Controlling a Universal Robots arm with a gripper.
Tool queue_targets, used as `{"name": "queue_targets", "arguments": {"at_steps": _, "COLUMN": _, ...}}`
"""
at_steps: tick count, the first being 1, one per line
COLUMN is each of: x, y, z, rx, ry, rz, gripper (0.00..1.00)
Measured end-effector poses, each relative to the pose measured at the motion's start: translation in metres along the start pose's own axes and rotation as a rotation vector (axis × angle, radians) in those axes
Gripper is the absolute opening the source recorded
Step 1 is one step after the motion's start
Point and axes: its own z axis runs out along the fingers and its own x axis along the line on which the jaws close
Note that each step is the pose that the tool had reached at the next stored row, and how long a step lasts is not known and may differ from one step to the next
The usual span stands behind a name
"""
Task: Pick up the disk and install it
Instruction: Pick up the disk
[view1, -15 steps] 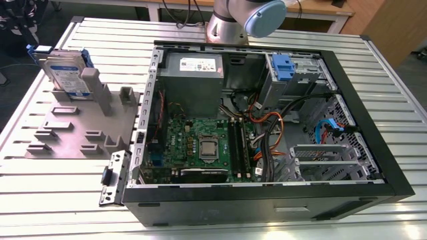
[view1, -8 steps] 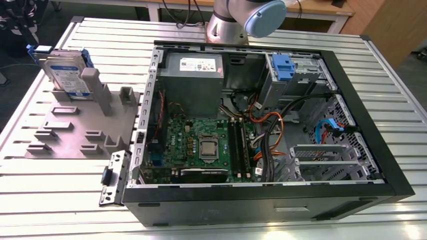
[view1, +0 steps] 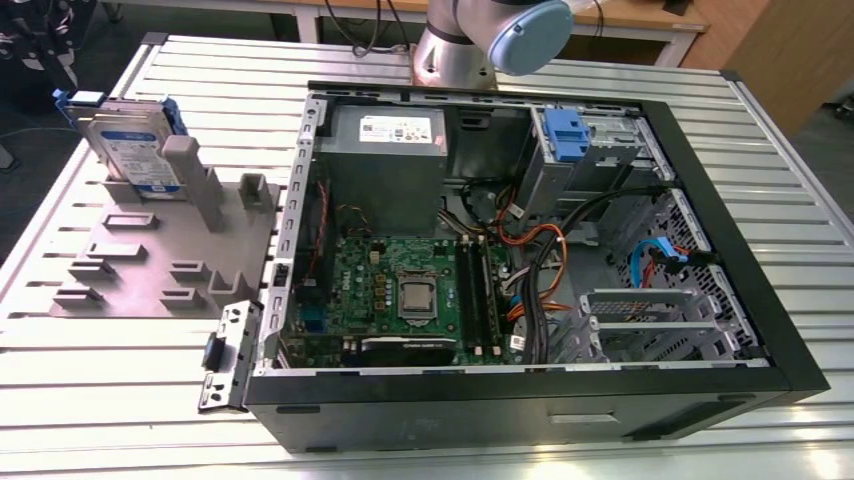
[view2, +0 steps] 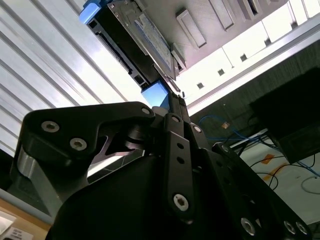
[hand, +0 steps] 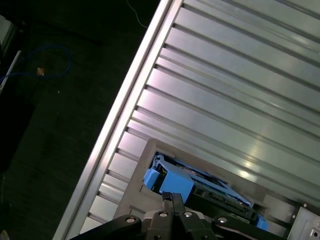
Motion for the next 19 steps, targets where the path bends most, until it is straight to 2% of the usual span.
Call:
{"name": "queue_targets", "arguments": {"at_steps": 13, "x": 0.0, "y": 0.0, "z": 0.0, "rx": -0.0001, "ry": 0.0007, "rz": -0.017, "gripper": 0.11}}
{"name": "queue_targets", "arguments": {"at_steps": 19, "x": 0.0, "y": 0.0, "z": 0.0001, "rx": -0.0003, "ry": 0.0023, "rz": -0.056, "gripper": 0.11}}
